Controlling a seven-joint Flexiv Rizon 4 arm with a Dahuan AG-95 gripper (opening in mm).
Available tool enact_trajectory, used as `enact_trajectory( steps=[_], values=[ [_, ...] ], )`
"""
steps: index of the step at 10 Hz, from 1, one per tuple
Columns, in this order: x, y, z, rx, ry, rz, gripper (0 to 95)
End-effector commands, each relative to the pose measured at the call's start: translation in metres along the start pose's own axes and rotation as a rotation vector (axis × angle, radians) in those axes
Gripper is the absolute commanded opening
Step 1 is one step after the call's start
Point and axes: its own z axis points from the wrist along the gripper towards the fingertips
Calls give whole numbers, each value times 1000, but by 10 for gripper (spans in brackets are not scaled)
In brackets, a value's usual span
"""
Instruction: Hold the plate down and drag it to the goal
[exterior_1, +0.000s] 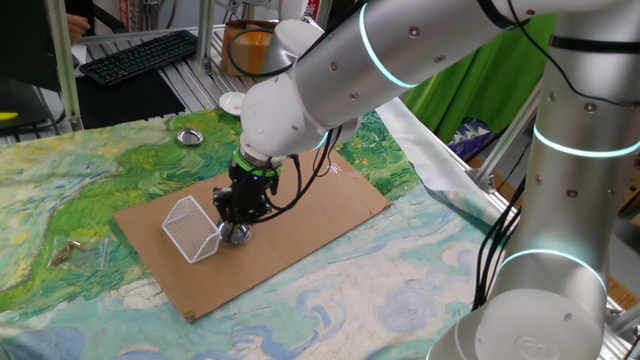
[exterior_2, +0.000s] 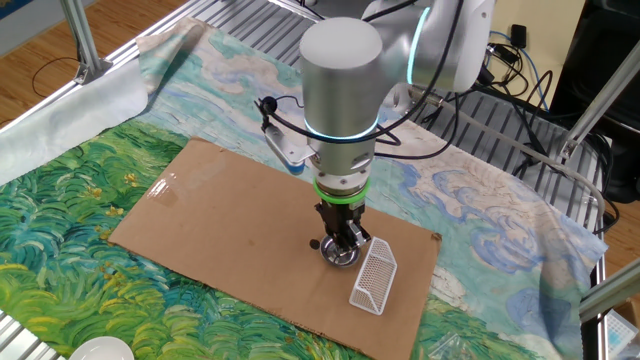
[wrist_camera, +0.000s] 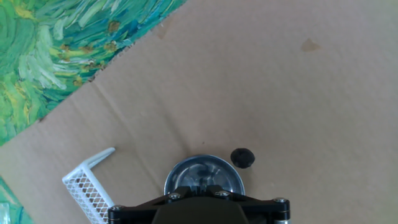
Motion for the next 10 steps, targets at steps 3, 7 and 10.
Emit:
enact_trajectory(
  steps=[3,7,10],
  values=[
    [-1,0,3,-28,5,6,0],
    [3,2,2,-61,14,29,0],
    [4,2,2,-76,18,37,0]
  ],
)
